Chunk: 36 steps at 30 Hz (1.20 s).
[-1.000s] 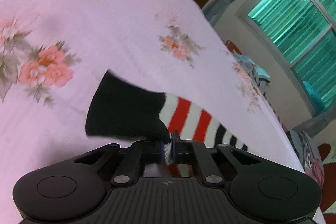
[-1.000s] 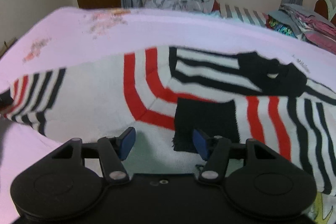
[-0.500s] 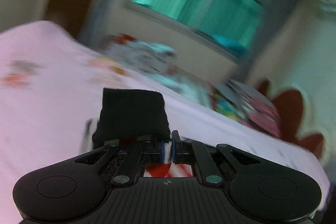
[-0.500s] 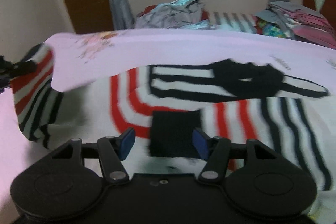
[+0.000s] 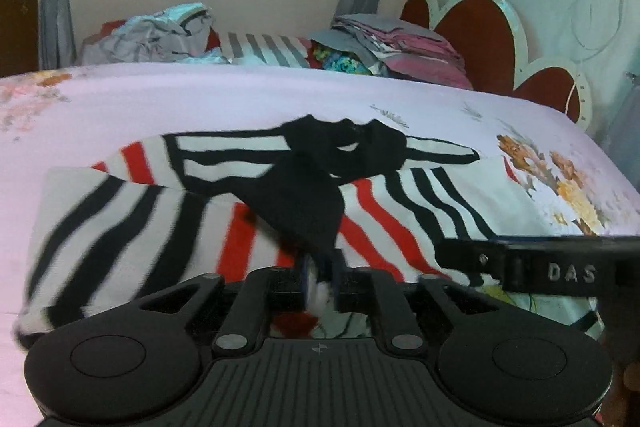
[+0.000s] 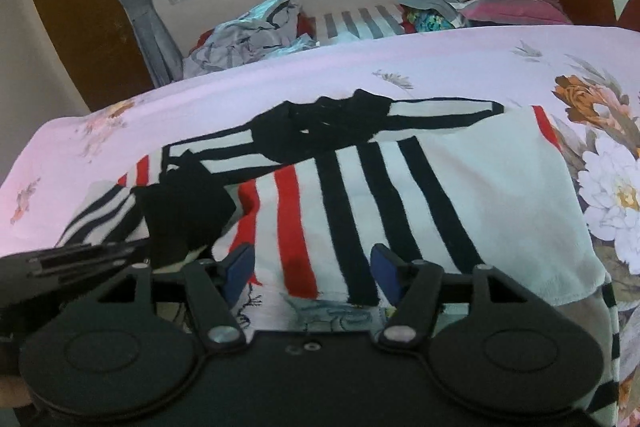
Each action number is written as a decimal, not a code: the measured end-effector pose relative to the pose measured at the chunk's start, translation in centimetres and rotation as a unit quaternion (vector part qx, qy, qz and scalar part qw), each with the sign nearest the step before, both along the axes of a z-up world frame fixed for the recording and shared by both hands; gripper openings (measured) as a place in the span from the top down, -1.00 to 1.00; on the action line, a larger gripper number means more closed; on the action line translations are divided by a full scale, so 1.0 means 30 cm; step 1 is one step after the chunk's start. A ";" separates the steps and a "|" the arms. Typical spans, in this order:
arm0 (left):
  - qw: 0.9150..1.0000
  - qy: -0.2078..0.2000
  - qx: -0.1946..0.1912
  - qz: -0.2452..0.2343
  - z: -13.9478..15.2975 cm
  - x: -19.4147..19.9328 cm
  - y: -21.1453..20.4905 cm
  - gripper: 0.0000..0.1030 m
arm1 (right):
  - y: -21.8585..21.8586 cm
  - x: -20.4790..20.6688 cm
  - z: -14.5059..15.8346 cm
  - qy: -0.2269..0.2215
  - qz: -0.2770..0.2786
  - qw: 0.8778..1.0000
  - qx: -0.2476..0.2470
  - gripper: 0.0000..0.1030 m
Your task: Fold small clothes
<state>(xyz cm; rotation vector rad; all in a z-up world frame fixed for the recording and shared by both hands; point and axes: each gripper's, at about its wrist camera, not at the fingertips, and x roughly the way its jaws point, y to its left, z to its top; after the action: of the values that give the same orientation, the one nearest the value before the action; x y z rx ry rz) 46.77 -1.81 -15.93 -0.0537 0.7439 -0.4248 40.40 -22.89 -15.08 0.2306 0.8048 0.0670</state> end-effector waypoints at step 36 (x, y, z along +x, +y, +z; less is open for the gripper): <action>0.978 0.010 0.093 0.188 -0.144 -0.203 0.394 -0.21 | 0.185 0.105 0.006 -0.012 0.077 0.996 -0.052 0.84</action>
<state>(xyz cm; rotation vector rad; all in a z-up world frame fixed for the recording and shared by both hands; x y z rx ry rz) 40.67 10.00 -20.24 -0.0220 0.7713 0.0070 43.54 -17.32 -14.91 0.0686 0.7992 0.1719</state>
